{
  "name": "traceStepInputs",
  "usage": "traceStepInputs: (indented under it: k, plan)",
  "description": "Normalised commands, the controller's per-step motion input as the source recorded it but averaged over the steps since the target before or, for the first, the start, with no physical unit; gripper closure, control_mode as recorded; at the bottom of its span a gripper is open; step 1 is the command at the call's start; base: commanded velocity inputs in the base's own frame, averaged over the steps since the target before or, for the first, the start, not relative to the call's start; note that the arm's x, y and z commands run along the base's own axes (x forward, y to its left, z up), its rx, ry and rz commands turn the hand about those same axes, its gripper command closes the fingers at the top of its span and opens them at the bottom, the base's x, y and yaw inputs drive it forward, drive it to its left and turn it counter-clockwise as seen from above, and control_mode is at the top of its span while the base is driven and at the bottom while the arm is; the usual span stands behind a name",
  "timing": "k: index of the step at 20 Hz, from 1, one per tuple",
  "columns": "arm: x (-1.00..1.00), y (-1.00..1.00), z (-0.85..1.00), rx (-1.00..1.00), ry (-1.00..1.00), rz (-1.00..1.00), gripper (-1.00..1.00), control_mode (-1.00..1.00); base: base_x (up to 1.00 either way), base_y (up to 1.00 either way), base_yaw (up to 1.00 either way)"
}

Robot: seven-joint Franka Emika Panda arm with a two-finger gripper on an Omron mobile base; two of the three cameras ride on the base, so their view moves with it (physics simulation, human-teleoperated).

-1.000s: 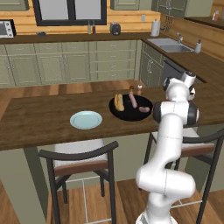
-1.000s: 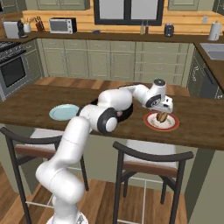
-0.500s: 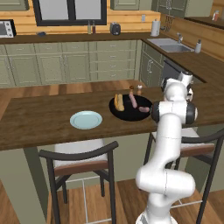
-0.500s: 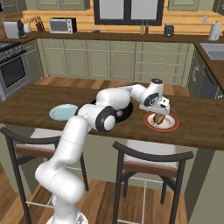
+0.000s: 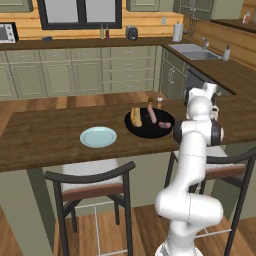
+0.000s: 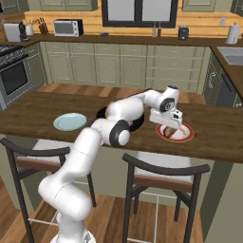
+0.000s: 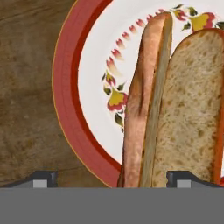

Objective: Place one bun and one sausage from the bowl on each plate.

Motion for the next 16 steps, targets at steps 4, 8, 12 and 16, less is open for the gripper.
traceStepInputs:
  k: [4, 8, 12, 16]
  plan:
    - [0.0, -0.03, 0.15, 0.09, 0.09, 0.01, -1.0, -1.0, 0.0, 0.0, 0.0]
    - [0.0, 0.0, 0.83, 0.02, -0.11, -0.01, -1.0, -1.0, 0.0, 0.0, 0.0]
    - [-0.01, 0.03, 0.77, 0.0, -0.1, -0.02, -1.0, -1.0, 0.0, 0.0, 0.0]
    - [-0.07, 0.5, 0.27, 0.0, -0.01, 0.0, -1.0, -1.0, 0.0, 0.0, 0.0]
